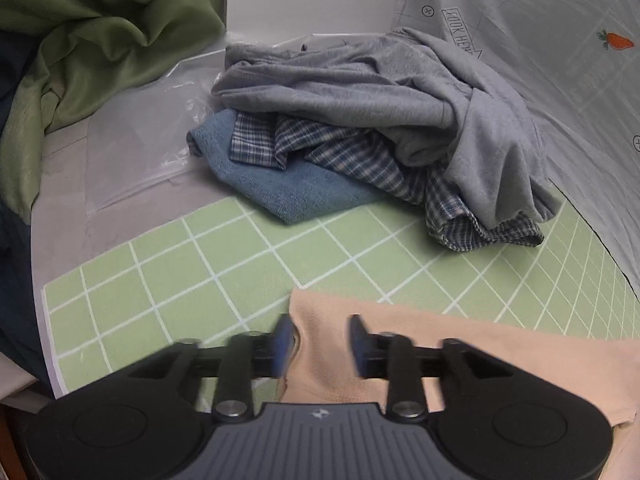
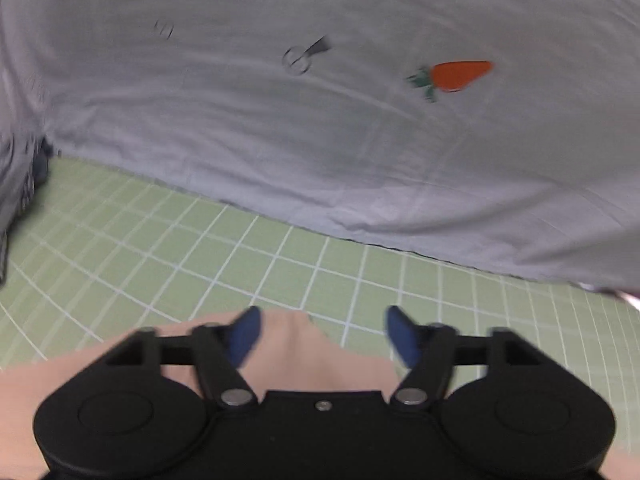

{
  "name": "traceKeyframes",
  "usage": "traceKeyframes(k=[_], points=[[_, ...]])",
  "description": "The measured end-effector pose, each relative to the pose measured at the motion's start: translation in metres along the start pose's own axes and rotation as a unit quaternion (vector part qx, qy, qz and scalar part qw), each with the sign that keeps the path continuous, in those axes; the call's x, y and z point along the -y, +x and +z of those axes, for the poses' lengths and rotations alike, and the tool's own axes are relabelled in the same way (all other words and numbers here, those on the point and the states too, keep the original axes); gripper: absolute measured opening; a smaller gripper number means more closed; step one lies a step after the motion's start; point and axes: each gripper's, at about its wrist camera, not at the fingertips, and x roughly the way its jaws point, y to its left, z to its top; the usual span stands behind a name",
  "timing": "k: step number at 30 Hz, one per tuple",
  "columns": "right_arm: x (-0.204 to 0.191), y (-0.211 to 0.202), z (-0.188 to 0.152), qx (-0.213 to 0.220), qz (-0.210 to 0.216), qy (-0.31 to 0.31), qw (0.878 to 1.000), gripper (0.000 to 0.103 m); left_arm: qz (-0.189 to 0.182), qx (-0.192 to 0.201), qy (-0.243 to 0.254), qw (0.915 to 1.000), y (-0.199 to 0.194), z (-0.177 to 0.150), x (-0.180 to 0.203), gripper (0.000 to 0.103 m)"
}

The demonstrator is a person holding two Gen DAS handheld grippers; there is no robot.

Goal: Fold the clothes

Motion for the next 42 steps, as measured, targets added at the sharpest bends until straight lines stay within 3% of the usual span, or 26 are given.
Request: traceKeyframes(k=[1, 4, 13, 20, 26, 30, 32, 38, 42], points=[[0.004, -0.011, -0.011, -0.002, -0.007, 0.008, 1.0, 0.092, 0.002, -0.003, 0.0, 1.0, 0.001, 0.0, 0.0, 0.059], [0.016, -0.044, -0.047, -0.009, -0.031, 0.031, 0.999, 0.1, 0.005, -0.01, 0.004, 0.9999, 0.005, -0.002, 0.001, 0.065], [0.057, -0.134, -0.175, -0.083, -0.105, 0.094, 0.987, 0.102, -0.004, -0.027, 0.038, 0.9989, 0.008, -0.019, 0.007, 0.066], [0.077, -0.183, -0.232, -0.109, -0.119, 0.148, 0.976, 0.103, -0.004, -0.023, 0.055, 0.9982, 0.007, -0.024, 0.01, 0.064], [0.112, -0.185, -0.229, -0.08, -0.144, 0.173, 0.971, 0.103, 0.005, -0.026, 0.075, 0.9968, 0.007, -0.026, 0.015, 0.064], [0.153, -0.168, -0.205, -0.053, -0.156, 0.17, 0.972, 0.102, 0.016, -0.031, 0.075, 0.9965, 0.008, -0.026, 0.019, 0.066], [0.174, -0.155, -0.186, -0.038, -0.159, 0.168, 0.972, 0.092, 0.023, -0.036, 0.068, 0.9967, 0.008, -0.025, 0.021, 0.066], [0.214, -0.09, -0.125, -0.022, -0.107, 0.149, 0.983, 0.072, 0.045, -0.046, 0.048, 0.9968, 0.01, -0.023, 0.027, 0.066], [0.222, -0.047, -0.102, -0.032, -0.072, 0.145, 0.986, 0.071, 0.055, -0.05, 0.041, 0.9964, 0.011, -0.022, 0.029, 0.068]])
